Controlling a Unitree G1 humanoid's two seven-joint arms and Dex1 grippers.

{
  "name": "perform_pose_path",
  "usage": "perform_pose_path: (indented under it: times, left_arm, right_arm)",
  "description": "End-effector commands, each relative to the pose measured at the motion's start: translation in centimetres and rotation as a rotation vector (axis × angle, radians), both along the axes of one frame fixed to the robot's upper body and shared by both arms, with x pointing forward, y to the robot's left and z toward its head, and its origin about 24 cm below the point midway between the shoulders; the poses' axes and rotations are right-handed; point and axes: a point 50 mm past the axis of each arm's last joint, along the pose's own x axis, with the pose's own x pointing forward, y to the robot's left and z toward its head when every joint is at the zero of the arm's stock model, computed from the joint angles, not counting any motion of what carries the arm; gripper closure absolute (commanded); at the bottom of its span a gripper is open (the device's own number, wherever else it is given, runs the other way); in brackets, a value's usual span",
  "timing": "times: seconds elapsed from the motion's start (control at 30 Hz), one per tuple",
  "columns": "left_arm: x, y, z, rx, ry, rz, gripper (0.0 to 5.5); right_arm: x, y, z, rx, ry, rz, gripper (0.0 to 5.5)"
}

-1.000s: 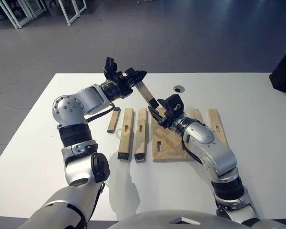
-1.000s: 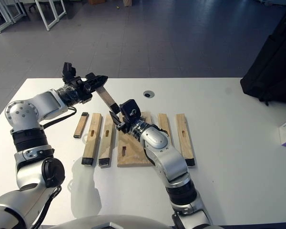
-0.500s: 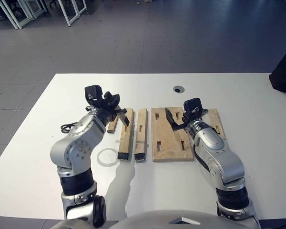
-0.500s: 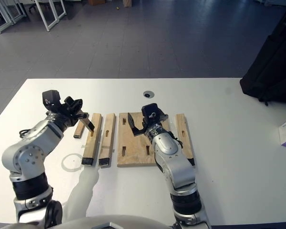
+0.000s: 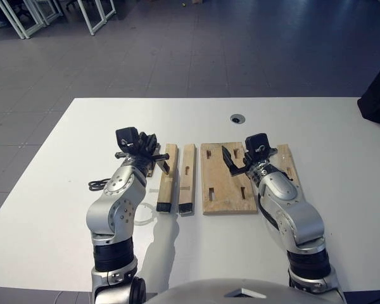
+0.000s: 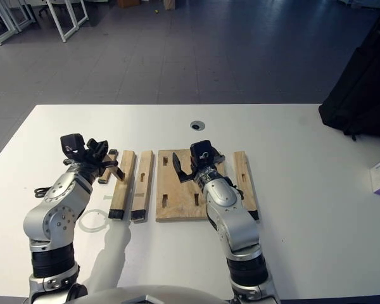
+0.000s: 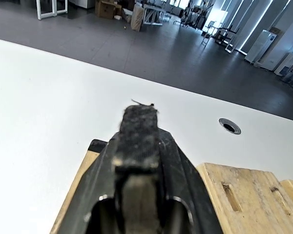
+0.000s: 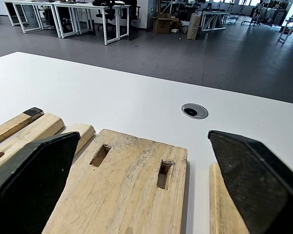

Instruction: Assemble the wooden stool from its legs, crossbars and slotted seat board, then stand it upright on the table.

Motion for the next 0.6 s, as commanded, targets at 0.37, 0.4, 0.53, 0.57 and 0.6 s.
perform_pose_path:
  times: [0.37,0.4,0.53,0.57,0.6]
  left_arm:
    - [0.1,1.1,-1.2,0.024,0.005,0.046,5.07]
    - [0.0,1.1,-1.3,0.021,0.004,0.048,5.07]
    - [0.0,0.7,-1.0,0.011,-0.009,0.042,5.07]
    - [0.0,0.6,-0.8,0.011,-0.015,0.042,5.07]
    - [0.1,0.6,-0.7,0.012,-0.021,0.041,5.07]
  right_arm:
    - [0.1,0.0,0.0,-0.017,-0.005,0.021,0.66]
    - [0.1,0.0,0.0,-0.018,-0.005,0.025,0.66]
    - [0.1,0.0,-0.1,-0.022,-0.002,0.03,0.66]
    - [0.2,0.0,-0.1,-0.022,-0.001,0.033,0.66]
    - [0.2,0.0,-0.1,-0.023,-0.001,0.035,0.66]
